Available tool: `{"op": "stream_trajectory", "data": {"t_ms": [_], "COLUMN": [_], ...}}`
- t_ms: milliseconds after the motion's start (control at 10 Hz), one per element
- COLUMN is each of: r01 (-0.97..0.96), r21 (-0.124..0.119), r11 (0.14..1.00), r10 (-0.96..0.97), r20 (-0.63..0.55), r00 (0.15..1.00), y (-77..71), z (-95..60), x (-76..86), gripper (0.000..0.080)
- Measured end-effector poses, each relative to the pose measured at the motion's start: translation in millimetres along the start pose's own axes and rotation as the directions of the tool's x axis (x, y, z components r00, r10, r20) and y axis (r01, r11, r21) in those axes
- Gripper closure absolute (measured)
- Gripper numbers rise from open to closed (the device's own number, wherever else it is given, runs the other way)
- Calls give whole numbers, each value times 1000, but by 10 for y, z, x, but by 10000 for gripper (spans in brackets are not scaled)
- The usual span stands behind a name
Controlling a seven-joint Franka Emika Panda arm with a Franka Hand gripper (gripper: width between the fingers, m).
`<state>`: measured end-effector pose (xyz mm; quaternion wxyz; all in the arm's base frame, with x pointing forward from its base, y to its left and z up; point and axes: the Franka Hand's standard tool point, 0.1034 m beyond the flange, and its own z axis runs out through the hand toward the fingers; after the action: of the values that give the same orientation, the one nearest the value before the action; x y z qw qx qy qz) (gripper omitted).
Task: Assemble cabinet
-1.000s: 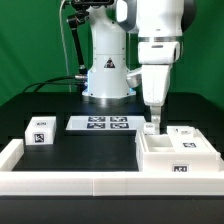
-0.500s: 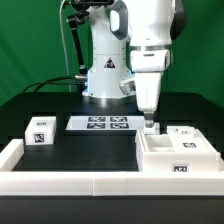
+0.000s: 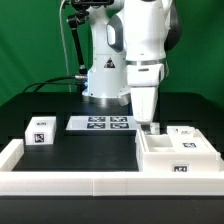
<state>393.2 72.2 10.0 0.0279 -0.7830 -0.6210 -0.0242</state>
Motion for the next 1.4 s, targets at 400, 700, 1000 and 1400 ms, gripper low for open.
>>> {"op": "stream_trajectory", "data": {"t_ms": [400,700,1000,1400], "r01": [1,1,1,11], "r21": [1,0,0,8], "r11": [1000,1000,1000,1000], "r10": [-1,-1,-1,-11], "r20": [0,0,0,28], "r00": [1000,1000,1000,1000], "y": [-2,3,3,44], "z": [3,1,1,-172], "x": [5,6,6,27], "gripper": [413,721,731,731]}}
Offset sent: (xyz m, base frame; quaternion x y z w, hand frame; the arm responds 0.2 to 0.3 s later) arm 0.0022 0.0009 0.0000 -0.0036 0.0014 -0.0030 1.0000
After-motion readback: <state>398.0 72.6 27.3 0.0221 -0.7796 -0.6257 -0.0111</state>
